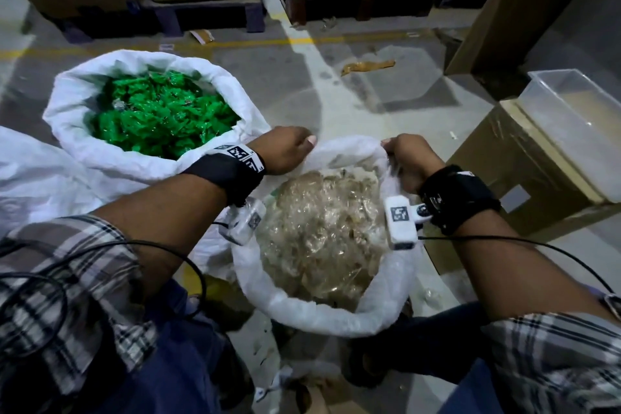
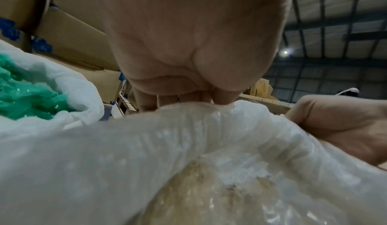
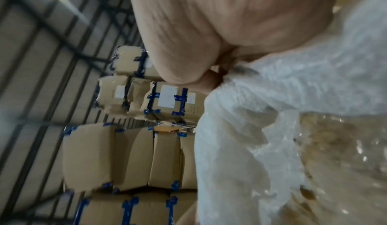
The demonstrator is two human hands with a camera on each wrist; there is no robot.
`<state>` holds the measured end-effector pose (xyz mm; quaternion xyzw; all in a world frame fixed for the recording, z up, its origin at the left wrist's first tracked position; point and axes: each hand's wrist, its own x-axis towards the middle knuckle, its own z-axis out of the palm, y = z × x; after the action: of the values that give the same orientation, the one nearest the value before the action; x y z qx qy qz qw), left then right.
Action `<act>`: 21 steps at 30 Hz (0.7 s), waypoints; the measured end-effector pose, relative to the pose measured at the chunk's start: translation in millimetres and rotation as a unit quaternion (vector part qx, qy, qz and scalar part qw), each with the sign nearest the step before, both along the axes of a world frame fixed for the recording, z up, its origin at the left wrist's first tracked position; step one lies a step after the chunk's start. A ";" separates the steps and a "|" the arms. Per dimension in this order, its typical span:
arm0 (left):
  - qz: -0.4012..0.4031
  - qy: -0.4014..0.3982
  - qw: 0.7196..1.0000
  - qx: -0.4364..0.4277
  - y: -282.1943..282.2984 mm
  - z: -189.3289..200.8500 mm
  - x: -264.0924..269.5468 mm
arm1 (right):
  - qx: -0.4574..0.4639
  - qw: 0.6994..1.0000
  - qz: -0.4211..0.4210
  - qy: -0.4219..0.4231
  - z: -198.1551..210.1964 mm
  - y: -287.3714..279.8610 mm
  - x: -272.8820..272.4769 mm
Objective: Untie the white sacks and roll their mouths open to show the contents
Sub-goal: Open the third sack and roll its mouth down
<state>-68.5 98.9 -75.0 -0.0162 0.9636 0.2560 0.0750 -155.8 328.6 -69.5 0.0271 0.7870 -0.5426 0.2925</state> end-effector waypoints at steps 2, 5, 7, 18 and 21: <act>0.000 -0.005 1.000 0.011 4.5 -0.4 1.1 | -0.088 0.987 -0.050 -0.121 -0.9 -1.0 4.6; 0.029 -0.021 0.997 0.072 5.3 -1.3 2.3 | -0.060 0.987 -0.088 -0.122 -8.5 -2.5 3.2; 0.018 -0.014 0.995 0.094 5.8 0.4 5.3 | -0.020 0.992 -0.112 -0.062 -10.2 -5.3 4.1; 0.165 0.024 0.979 0.113 -6.2 -9.0 -4.3 | 0.369 0.840 0.081 0.389 11.0 -8.8 27.3; 0.238 -0.016 0.951 0.197 -14.0 -8.5 -11.3 | 0.465 0.823 0.143 0.293 11.9 1.1 38.9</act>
<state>-79.8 84.9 -83.5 -0.2337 0.8608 0.4512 0.0292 -116.9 329.8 -57.6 -0.1131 0.9896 -0.0471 0.0752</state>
